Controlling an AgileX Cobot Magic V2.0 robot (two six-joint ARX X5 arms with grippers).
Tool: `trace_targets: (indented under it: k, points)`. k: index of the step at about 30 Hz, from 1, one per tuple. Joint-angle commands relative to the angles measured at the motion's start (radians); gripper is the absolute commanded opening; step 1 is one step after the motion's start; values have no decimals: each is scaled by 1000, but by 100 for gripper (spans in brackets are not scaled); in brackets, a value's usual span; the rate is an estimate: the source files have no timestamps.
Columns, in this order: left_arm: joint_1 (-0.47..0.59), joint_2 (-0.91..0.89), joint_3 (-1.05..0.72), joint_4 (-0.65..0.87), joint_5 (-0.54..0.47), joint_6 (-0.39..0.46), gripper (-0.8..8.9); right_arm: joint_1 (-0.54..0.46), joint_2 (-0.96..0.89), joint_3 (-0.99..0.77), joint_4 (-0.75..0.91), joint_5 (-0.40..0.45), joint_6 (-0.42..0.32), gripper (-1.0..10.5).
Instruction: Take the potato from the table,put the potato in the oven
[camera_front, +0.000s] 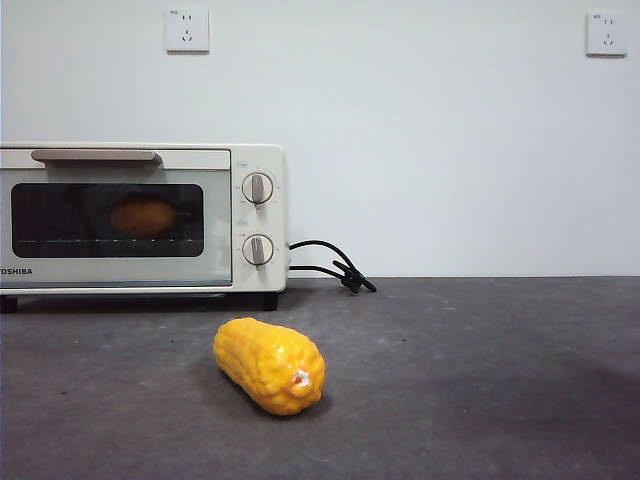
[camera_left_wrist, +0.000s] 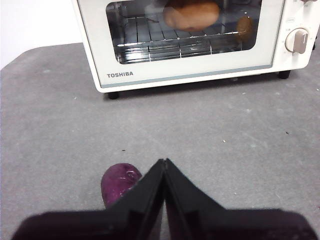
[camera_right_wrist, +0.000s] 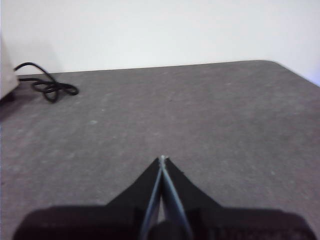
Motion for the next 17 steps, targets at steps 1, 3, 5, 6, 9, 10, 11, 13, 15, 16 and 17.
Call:
trace_targets:
  k: [1, 3, 5, 6, 9, 10, 11, 13, 15, 16, 17]
  points:
    - [4, 1, -10, 8, 1, -8, -3, 0, 1, -5, -42, 9, -10, 6]
    - [4, 5, -10, 6, 1, -8, -4, 1, 1, -5, -74, -6, 5, 6]
    - [4, 9, -10, 7, 1, -8, -3, 2, 1, -5, -74, -21, 4, 6]
    - [4, 11, -10, 7, 1, -8, -3, 2, 1, -5, -74, -32, 4, 6]
    - [4, 16, -10, 7, 1, -8, -3, 2, 1, -5, -77, -47, -22, 6]
    - [4, 16, -10, 7, 1, -8, -3, 2, 1, -5, -77, -48, -39, 6]
    - [4, 16, -10, 7, 1, -8, -3, 2, 1, -5, -77, -48, -61, 6]
    - [4, 16, -10, 6, 1, -8, -3, 2, 1, -5, -77, -49, -81, 6]
    - [4, 16, -10, 7, 1, -8, -3, 2, 1, -5, -77, -49, -78, 6]
    - [4, 16, -10, 7, 1, -8, -3, 2, 1, -5, -77, -50, -74, 6]
    - [4, 16, -10, 6, 1, -8, -3, 2, 1, -5, -77, -50, -69, 6]
